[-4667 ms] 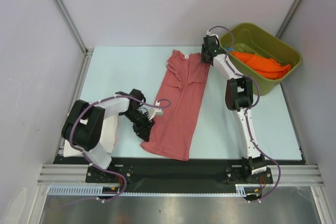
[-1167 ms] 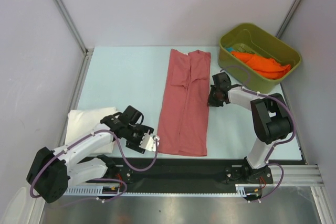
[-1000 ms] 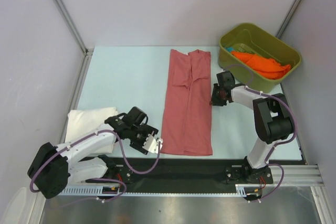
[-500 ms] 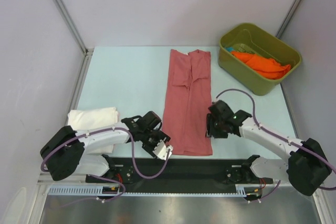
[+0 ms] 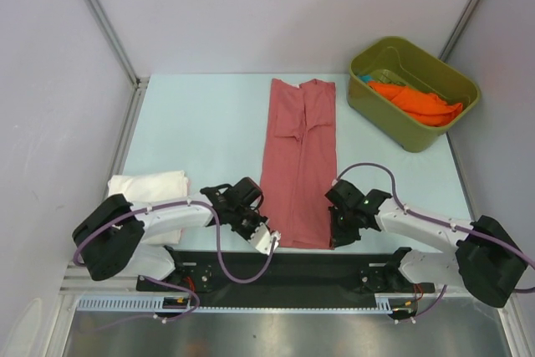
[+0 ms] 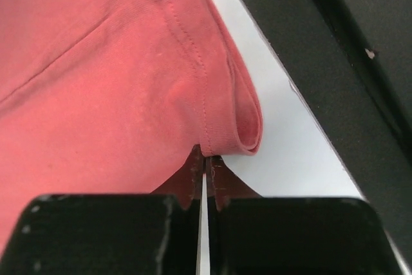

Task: Fold and stack the t-shirts
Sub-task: Fold the tshirt

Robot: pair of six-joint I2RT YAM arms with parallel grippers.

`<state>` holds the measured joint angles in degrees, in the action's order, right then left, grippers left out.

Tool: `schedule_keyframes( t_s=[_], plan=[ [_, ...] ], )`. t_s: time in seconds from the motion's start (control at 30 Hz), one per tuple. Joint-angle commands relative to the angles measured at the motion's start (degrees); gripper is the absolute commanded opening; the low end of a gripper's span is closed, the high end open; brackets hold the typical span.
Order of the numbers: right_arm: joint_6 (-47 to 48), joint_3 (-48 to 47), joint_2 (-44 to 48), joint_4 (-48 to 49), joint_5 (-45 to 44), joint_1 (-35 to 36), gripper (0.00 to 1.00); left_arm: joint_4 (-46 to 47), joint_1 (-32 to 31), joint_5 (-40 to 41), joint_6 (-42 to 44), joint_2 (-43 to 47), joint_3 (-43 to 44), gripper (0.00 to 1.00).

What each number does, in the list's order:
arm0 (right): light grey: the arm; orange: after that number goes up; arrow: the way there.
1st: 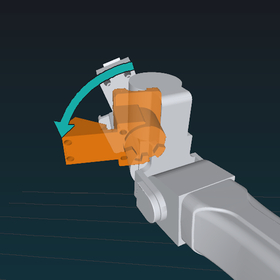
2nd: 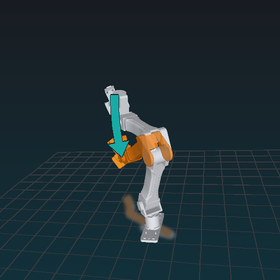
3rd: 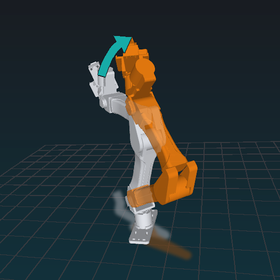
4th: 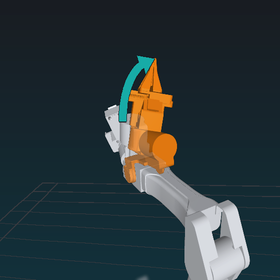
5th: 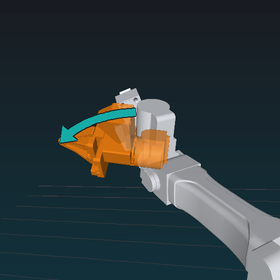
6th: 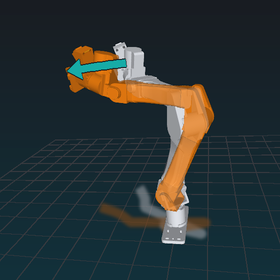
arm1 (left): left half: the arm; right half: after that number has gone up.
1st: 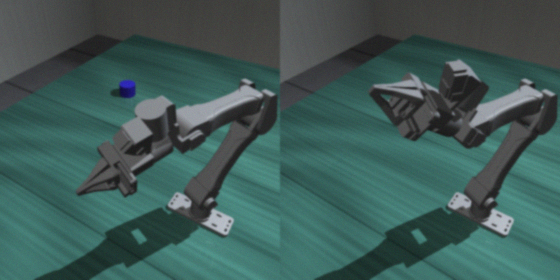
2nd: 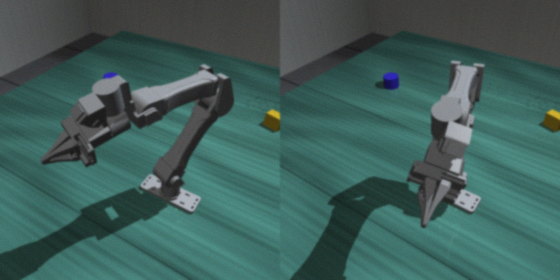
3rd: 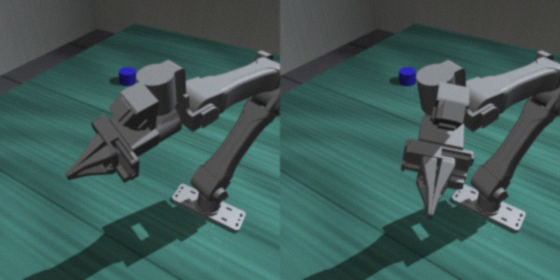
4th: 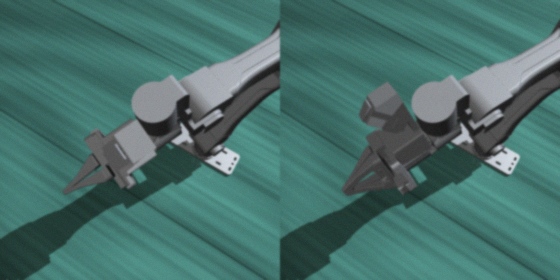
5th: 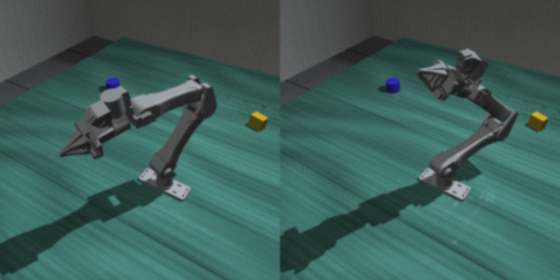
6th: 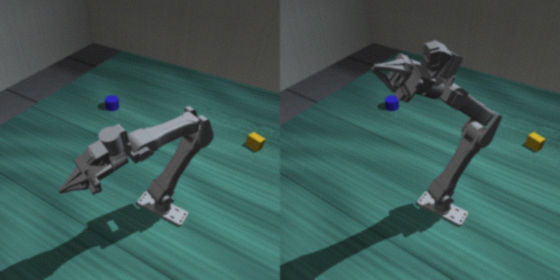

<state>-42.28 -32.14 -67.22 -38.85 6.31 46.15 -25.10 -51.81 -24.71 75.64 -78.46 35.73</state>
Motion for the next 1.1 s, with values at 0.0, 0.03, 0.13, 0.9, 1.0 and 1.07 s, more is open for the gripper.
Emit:
schedule_keyframes(
  t_s=[0.0,0.03,0.13,0.9,1.0,1.07],
  plan=[
    [1.14,-2.56,-0.37,0.8,4.67,-2.19,0.0,-0.74,0.39,-0.69,-8.82,0.85,4.07,0.01],
    [2.8,-4.06,-0.37,0.01,4.85,-5.77,0.0,-0.65,2.57,-1.39,-13.19,0.76,5.39,0.0],
    [7.54,-10.28,-1.07,-2.28,4.77,-12.9,0.0,-2.3,8.99,-3.76,-18.49,-1.42,12.51,0.0],
    [17.23,-46.86,-42.1,17.94,2.22,-34.81,0.0,-9.61,26.06,1.59,-41.53,-43.53,65.07,0.0],
    [17.58,-48.27,-43.69,17.41,1.52,-34.99,0.0,-9.53,26.06,2.47,-42.32,-44.94,67.01,0.0],
    [17.85,-49.42,-45.19,17.58,2.65,-35.34,0.05,-10.14,26.06,4.04,-43.55,-46.43,67.89,0.01]
  ],
)
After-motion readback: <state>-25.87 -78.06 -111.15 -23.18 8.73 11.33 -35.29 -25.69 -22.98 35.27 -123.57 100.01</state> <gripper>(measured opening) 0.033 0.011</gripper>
